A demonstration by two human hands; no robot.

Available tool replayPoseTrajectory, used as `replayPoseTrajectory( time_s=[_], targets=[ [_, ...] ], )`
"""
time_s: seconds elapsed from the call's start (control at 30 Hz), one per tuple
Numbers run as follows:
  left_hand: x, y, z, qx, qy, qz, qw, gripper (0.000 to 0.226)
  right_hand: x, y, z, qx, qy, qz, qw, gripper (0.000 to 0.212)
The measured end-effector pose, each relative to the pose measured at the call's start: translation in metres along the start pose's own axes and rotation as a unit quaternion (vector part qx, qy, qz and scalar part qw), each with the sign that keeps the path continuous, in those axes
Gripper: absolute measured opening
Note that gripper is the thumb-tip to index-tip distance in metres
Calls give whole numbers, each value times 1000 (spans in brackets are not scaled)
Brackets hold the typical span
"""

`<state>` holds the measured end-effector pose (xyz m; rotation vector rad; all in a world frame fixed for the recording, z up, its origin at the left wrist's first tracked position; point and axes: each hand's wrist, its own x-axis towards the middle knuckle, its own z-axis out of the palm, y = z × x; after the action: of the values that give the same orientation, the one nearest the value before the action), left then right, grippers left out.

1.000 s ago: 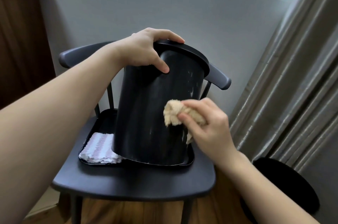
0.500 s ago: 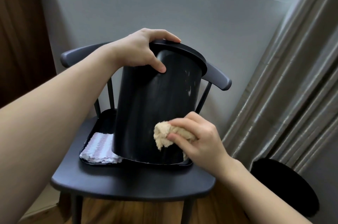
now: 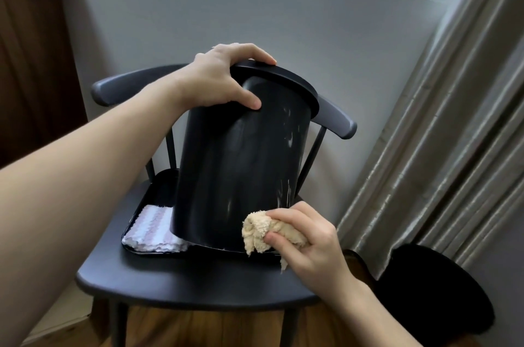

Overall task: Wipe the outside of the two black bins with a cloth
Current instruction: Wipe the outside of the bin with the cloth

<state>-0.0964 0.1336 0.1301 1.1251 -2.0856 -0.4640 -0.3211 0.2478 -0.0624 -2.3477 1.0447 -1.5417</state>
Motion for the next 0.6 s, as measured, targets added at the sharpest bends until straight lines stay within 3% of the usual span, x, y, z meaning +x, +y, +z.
replayPoseTrajectory(
  time_s=[0.2, 0.33, 0.6],
  targets=[
    [4, 17, 17, 139, 63, 10, 988, 58, -2, -2, -2, -19, 9, 14, 1000, 29],
    [7, 22, 22, 215, 58, 7, 975, 71, -1, -2, -4, -33, 19, 12, 999, 31],
    [8, 23, 14, 161, 53, -16, 985, 74, 1, -6, -12, -41, 16, 14, 999, 30]
  ],
)
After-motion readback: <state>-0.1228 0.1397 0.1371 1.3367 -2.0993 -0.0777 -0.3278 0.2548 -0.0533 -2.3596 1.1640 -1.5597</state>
